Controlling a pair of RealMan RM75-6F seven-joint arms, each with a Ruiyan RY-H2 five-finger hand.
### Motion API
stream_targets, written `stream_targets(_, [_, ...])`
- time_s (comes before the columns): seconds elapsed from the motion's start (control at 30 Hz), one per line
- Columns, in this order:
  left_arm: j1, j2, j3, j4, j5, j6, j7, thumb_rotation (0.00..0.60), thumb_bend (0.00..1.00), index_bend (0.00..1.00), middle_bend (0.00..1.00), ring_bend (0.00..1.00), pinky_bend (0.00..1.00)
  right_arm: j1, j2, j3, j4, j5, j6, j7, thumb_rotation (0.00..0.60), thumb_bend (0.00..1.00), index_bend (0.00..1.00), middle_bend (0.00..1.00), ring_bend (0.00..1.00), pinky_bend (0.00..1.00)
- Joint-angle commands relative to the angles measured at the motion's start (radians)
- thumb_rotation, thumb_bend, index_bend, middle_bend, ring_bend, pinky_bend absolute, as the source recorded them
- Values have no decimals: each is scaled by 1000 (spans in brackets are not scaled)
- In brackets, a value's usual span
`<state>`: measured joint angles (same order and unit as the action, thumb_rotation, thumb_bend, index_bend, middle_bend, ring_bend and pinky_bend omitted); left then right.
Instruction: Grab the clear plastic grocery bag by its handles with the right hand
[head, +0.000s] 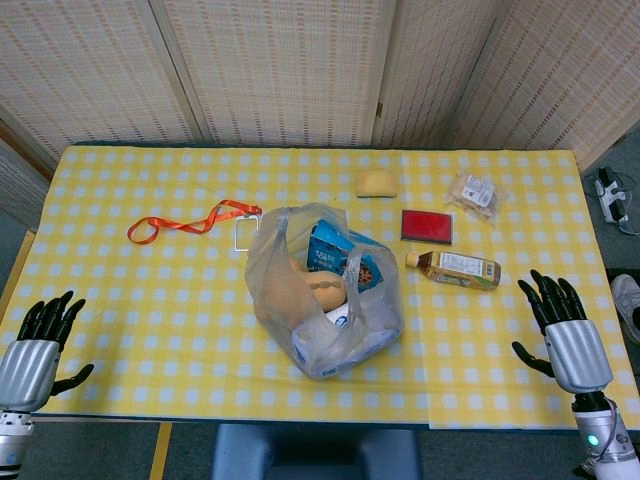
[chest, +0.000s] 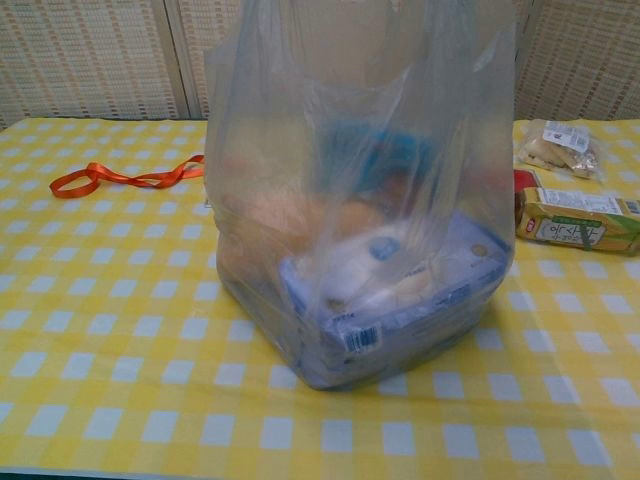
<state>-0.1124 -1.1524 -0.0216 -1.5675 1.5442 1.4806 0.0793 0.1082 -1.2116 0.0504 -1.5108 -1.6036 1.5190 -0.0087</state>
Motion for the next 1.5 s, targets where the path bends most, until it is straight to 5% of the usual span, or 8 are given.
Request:
stream_targets(0.03, [0,-2,-3,0,-5,1,3,600,215,0,0,0,0,4,-5,4,8,-2,2,9,600,253,0,0,0,0])
stream_targets(0.4, [-33,-6,-17,-5,-17,-43,6,600,215,0,0,0,0,9,-39,-10,52,-59,47,108,600,253,0,0,0,0])
stream_targets(0.8, [2,30,9,-48,-18,-13,-5,600,215,0,0,0,0,130,59,-87,-74,-297,86,681,600,252,0,0,0,0])
stream_targets(1.07, [15,62,13,-101,-46,-20,16,600,215,0,0,0,0,235,67,-97,-142,-375,46,816,600,253,0,0,0,0])
stream_targets(1.23, [13,73,16,-99,-41,-30,-9,600,215,0,0,0,0,299,54,-92,-181,-388,52,970,600,253,0,0,0,0])
stream_targets(1.5, [15,80,18,-96,-37,-31,-27,600,215,0,0,0,0,362,11,-43,-174,-288,-1,1018,600,253,0,0,0,0])
